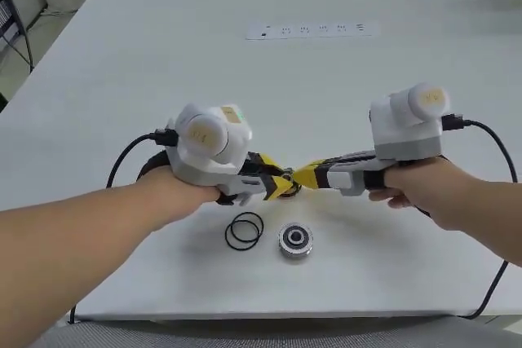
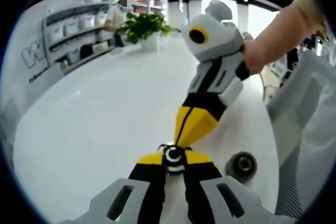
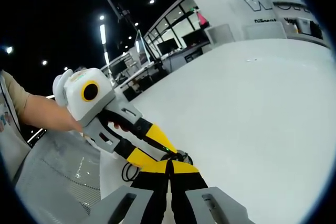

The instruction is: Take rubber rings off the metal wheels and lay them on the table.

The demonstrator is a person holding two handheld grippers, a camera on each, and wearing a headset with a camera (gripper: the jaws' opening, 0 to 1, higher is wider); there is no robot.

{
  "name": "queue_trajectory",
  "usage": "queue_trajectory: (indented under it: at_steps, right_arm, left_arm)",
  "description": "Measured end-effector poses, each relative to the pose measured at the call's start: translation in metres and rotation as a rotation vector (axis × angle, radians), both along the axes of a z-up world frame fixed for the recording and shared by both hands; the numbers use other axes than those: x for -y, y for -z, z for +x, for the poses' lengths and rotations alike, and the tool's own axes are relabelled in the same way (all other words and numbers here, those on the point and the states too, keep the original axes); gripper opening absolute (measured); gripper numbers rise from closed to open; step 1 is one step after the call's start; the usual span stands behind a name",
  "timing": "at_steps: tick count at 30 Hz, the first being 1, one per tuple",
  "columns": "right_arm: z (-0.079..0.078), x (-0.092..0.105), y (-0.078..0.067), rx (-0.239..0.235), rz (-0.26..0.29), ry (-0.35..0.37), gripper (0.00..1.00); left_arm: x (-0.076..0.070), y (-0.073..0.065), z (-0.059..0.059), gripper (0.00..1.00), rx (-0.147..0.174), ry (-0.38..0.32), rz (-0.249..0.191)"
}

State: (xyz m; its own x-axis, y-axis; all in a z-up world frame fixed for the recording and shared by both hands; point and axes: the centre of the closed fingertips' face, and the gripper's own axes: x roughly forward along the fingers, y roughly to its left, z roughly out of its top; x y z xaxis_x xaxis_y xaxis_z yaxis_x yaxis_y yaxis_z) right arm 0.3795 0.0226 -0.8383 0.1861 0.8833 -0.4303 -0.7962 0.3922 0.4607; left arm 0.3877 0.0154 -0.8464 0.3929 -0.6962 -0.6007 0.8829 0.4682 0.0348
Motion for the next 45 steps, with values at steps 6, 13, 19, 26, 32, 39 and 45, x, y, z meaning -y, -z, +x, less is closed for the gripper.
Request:
queue_trajectory:
  at_steps: [6, 13, 19, 26, 32, 39, 45]
  right_arm:
    - [-0.004, -0.005, -0.005, -0.018, 0.032, -0.012, 0.00]
    - [-0.003, -0.002, -0.006, -0.017, 0.035, -0.011, 0.00]
    - [-0.004, 0.000, -0.011, -0.050, 0.074, -0.004, 0.00]
    - [-0.002, 0.004, -0.012, -0.064, 0.087, 0.022, 0.00]
    - [0.003, 0.005, -0.004, -0.047, 0.042, 0.041, 0.00]
    - [0.003, 0.004, -0.004, -0.039, 0.034, 0.038, 0.00]
    - [0.002, 0.003, -0.004, -0.037, 0.037, 0.039, 0.00]
  left_arm:
    - [0.000, 0.000, 0.000, 0.13, 0.000, -0.001, -0.001]
    - [0.000, 0.001, 0.001, 0.13, 0.001, -0.002, -0.002]
    - [0.000, 0.001, 0.001, 0.13, 0.002, 0.000, -0.002]
    - [0.000, 0.000, 0.000, 0.13, 0.000, -0.003, -0.005]
    - [0.000, 0.001, 0.001, 0.13, 0.000, -0.011, -0.003]
    - [-0.001, 0.002, 0.001, 0.14, 0.003, 0.003, 0.008]
    - [-0.001, 0.000, -0.001, 0.19, -0.001, 0.023, 0.014]
